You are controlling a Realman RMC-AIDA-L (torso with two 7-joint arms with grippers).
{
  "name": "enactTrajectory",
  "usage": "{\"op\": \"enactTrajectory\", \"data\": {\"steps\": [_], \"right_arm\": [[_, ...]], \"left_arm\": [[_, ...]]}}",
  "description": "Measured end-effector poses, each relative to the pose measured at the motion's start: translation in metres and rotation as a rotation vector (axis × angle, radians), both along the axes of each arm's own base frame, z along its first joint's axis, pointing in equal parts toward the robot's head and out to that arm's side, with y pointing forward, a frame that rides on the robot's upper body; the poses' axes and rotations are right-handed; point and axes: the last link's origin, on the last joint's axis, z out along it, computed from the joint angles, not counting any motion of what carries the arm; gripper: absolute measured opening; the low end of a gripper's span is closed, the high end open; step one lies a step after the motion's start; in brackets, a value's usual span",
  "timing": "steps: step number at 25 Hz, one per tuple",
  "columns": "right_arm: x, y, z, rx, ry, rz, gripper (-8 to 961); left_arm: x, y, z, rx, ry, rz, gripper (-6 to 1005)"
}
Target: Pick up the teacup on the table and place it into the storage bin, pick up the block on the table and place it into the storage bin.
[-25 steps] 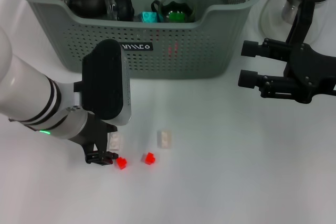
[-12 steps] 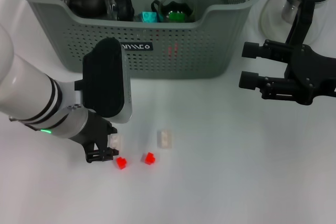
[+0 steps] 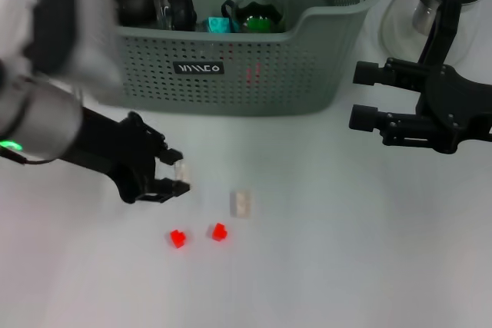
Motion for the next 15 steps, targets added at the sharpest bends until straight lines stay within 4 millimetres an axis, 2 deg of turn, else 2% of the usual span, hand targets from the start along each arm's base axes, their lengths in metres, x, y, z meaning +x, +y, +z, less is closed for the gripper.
{"op": "enactTrajectory", "data": {"steps": [6,12,15], "right_arm": [[-0.002,0.0,0.0,-0.003,-0.001,0.008,850],[-0.002,0.0,0.001,0.0,0.005,0.008,851],[-0.001,0.0,0.001,0.001,0.002,0.003,851]], "left_arm": [[-0.011,0.002,0.034,-0.094,-0.449,0.111,425],[-0.02,0.011,0.061,-0.15,-0.792,0.175,433],[-0.018,0.015,0.074,-0.127,-0.952,0.155,437]]}}
